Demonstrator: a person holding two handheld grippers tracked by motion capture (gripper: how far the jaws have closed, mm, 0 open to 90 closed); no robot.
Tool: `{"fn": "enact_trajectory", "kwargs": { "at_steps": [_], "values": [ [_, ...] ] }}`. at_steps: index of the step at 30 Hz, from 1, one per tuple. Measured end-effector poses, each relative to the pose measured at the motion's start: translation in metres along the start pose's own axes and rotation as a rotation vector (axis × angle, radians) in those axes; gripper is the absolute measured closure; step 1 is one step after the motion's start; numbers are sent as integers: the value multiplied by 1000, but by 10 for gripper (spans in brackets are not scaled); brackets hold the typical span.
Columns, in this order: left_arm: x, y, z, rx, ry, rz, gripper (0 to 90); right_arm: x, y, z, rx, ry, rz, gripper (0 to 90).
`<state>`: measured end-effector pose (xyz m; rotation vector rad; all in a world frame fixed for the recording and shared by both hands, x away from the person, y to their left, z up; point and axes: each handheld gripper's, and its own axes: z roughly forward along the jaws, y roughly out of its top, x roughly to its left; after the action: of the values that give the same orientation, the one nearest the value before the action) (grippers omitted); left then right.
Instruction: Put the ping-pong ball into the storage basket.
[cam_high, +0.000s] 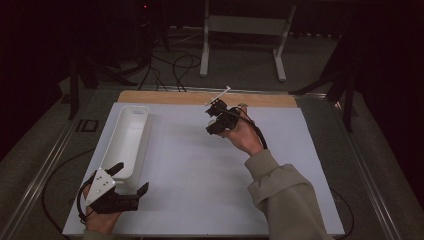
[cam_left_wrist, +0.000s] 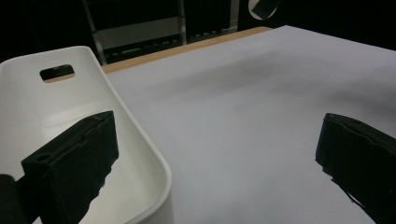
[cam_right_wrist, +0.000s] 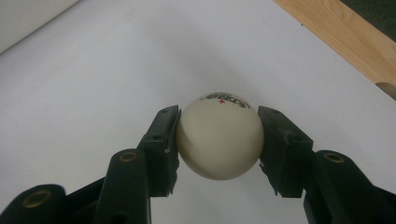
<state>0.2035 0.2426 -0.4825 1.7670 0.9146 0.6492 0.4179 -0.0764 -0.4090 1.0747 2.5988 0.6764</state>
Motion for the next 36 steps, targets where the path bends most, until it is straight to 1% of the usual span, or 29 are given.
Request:
{"fn": "enact_trajectory", "kwargs": {
  "at_steps": [4,10,21,32,36],
  "values": [
    [0,0,0,-1,0,-3,0,2,1,-1,-7,2,-18,508],
    [0,0,0,0,1,-1,0,3,2,-2,-17,18,-15,508],
    [0,0,0,2,1,2,0,8,4,-3,-22,26,-29,508],
    [0,0,0,1,1,1,0,13,6,-4,-35,33,-54,508],
    [0,0,0,3,0,4,0,15,8,-6,-40,43,-58,508]
  ]
}}
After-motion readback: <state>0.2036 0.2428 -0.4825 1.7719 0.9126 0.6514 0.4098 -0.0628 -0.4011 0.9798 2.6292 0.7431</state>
